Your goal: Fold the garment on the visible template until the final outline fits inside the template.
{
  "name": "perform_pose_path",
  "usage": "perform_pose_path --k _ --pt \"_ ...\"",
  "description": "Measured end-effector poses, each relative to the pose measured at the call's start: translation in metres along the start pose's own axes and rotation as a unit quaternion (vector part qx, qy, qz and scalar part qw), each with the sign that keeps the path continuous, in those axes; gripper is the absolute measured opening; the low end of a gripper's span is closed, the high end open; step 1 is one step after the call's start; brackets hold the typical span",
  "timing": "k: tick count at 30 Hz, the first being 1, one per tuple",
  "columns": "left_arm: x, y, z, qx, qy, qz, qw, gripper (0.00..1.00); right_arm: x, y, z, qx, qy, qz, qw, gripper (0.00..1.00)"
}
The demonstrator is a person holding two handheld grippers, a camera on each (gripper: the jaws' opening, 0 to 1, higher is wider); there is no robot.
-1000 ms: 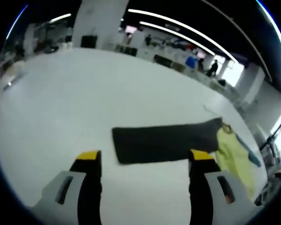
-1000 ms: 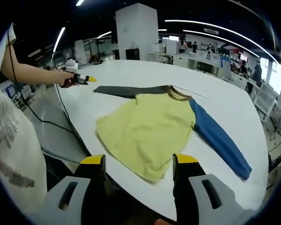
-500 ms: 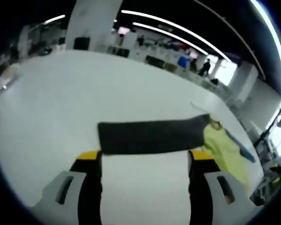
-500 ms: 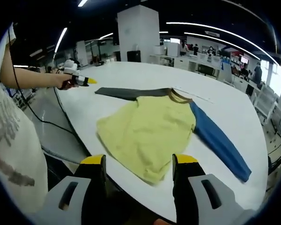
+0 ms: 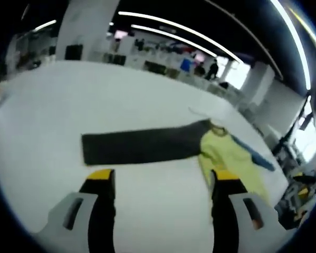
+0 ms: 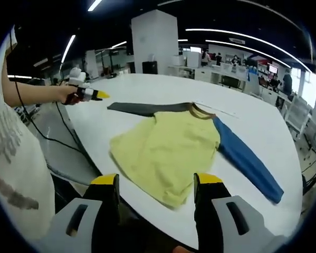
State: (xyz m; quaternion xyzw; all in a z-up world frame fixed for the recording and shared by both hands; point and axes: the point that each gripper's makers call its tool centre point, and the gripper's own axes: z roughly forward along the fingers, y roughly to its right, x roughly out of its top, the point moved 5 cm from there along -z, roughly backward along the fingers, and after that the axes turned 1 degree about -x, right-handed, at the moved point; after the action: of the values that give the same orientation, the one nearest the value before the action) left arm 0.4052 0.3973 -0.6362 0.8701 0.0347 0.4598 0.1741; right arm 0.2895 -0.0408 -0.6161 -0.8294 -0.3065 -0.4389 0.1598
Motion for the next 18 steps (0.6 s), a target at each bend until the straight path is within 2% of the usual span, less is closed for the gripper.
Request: perform_pose_path --k 3,8,12,15,18 --pt "-0.013 0.01 -0.001 -0.023 -0.018 0.002 0.9996 0.69 -0.002 0.007 -0.003 -0.008 0.0 -0.002 1.0 0.57" --pt "-0.027 0.02 -0.006 -0.035 -0.034 0.006 0.9988 0.69 0.001 0.018 -0.008 -0.024 0.013 0.007 0.9996 0.57" --pt "-0.023 0.024 -0.01 -0.04 -0.029 0.002 0.9988 0.69 0.003 0.023 -0.01 -0.03 0.024 0.021 0.999 0.57" --pt "-0.019 0.04 -0.014 -0.057 -0.02 0.0 0.9982 0.7 0.001 0.025 -0.007 -0.036 0.025 0.021 0.9988 0.57" --pt "-0.026 0.055 -0.015 -0.084 -0.035 0.036 0.9952 0.72 0.0 0.026 -0.004 -0.036 0.028 0.029 0.9985 0.57"
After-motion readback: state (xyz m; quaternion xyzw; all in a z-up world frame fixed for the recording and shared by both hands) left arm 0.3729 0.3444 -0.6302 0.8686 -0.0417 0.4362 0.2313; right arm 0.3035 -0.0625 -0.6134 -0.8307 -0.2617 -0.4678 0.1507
